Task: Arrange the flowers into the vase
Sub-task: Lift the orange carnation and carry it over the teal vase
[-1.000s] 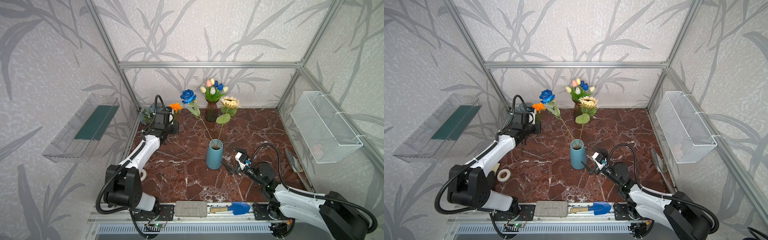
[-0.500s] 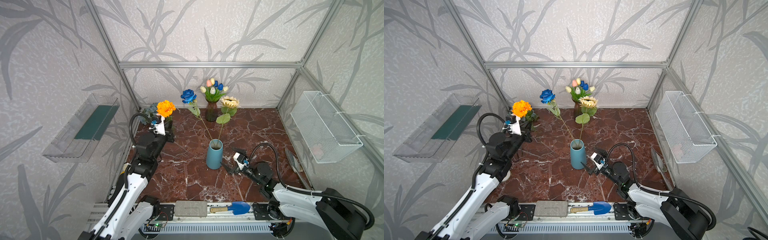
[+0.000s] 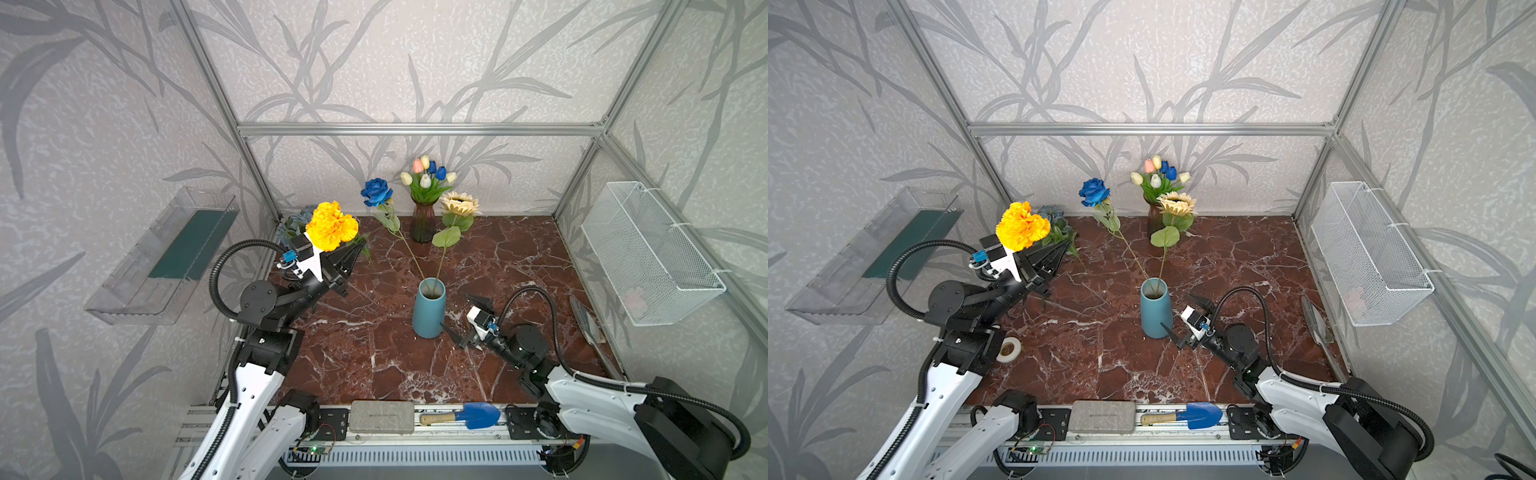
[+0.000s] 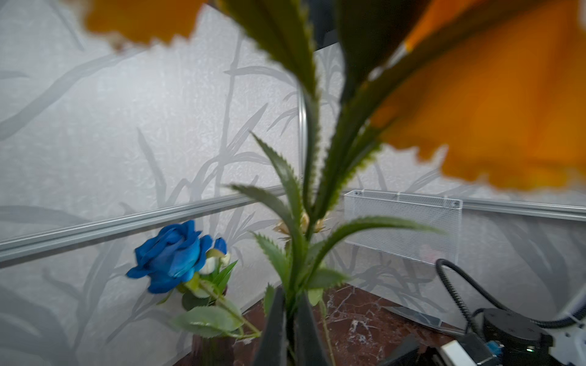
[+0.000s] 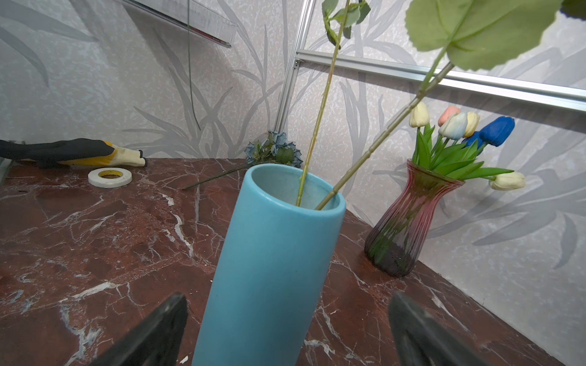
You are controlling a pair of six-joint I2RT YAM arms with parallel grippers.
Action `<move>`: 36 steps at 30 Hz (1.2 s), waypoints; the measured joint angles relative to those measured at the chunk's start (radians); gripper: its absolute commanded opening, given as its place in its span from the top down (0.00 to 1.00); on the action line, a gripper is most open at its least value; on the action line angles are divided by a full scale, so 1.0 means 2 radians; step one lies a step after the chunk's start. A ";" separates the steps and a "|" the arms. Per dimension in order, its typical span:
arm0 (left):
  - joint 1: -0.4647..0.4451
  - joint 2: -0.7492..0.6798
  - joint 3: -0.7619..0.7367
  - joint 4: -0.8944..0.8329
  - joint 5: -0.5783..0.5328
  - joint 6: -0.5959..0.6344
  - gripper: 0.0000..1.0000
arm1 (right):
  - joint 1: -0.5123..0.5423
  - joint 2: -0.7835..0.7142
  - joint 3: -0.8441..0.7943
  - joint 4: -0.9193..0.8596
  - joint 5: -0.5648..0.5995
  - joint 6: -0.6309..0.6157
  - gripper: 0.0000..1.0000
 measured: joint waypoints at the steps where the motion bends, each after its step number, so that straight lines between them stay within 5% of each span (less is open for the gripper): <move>1: -0.006 0.006 0.002 0.025 0.010 -0.014 1.00 | 0.000 0.003 0.000 0.000 0.000 0.000 0.01; 12: -0.092 0.136 0.063 0.145 0.045 -0.038 1.00 | 0.003 -0.004 0.000 0.003 -0.002 0.000 0.01; 24: -0.106 0.251 0.071 0.171 0.039 -0.028 1.00 | 0.003 -0.025 0.000 -0.006 -0.001 0.000 0.01; 36: -0.154 0.279 0.065 0.024 0.004 0.065 1.00 | 0.003 -0.021 0.000 -0.006 -0.001 -0.001 0.01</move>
